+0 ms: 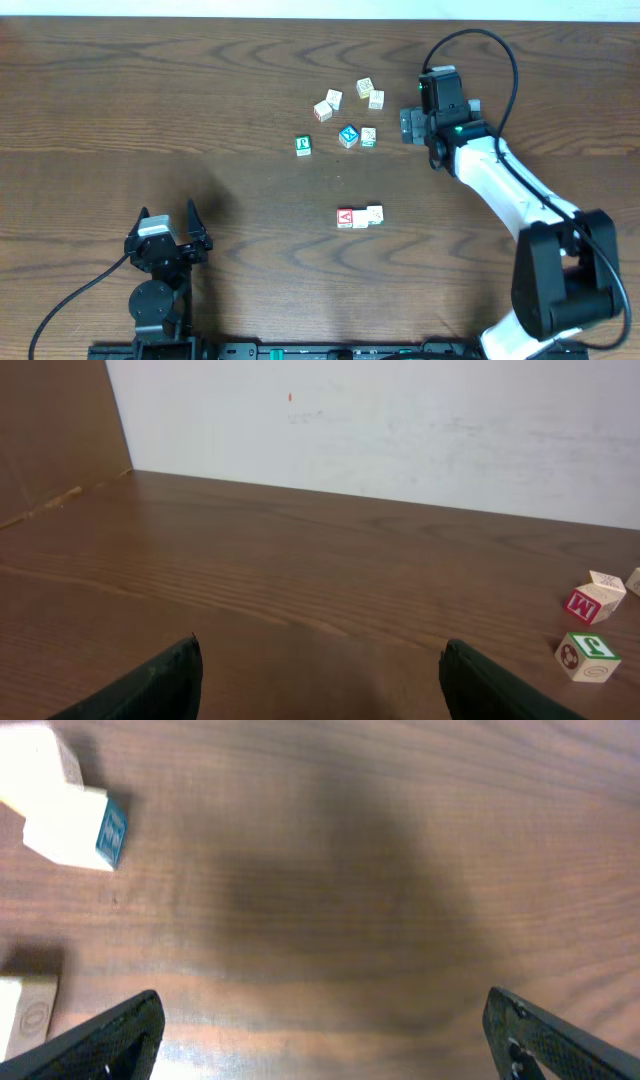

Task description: Lift 3 blocks

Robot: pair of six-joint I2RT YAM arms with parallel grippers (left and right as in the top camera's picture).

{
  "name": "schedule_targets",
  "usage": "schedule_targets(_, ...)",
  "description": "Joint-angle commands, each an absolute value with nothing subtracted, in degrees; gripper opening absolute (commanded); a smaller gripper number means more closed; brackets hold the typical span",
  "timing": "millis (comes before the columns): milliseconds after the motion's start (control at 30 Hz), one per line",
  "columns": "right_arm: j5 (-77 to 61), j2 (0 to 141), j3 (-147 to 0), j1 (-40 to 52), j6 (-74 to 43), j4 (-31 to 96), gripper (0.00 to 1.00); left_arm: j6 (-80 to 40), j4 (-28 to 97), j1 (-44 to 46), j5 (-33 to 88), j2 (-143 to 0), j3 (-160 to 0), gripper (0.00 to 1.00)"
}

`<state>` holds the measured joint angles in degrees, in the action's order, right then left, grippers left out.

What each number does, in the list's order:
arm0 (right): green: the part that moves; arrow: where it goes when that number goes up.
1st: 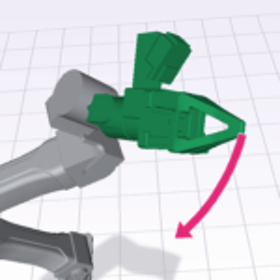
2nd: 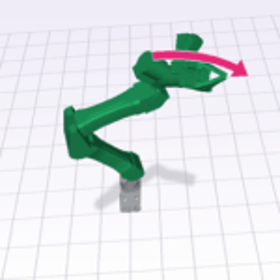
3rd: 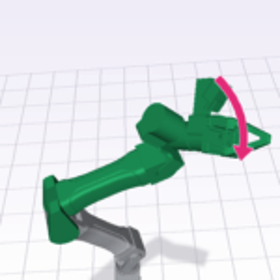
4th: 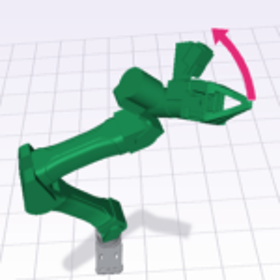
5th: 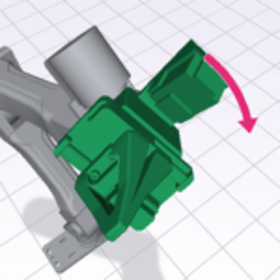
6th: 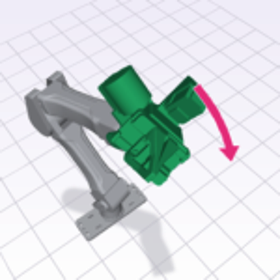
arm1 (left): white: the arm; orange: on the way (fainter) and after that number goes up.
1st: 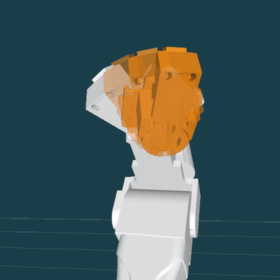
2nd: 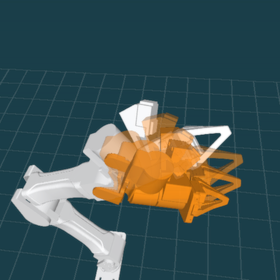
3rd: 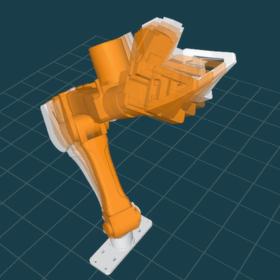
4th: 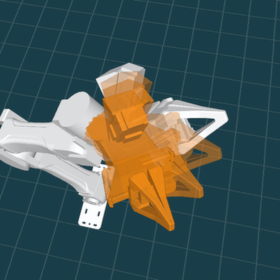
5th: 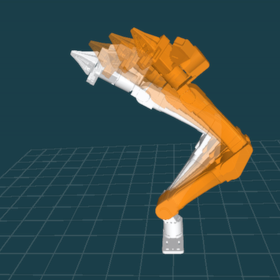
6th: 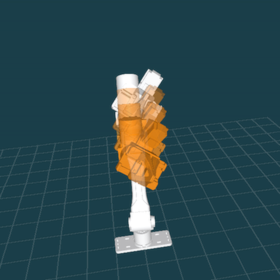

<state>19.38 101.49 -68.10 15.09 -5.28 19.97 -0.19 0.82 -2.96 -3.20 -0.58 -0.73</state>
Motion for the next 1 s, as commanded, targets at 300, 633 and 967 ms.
schedule_targets(300, 21.2, 64.0, -68.6, 19.7, 0.1, 28.4, 0.99, -0.7, 3.8, -3.1, -5.1, -0.3, -0.2, 0.76)
schedule_targets(633, 10.3, 37.4, -57.3, 8.3, 0.1, 24.0, 0.99, -0.7, 3.8, -3.1, -5.1, -0.3, -0.2, 0.76)
schedule_targets(967, 1.8, 19.2, -30.0, 1.9, 0.0, 1.9, 0.99, -0.7, 3.8, -3.1, -5.1, -0.3, -0.2, 0.76)
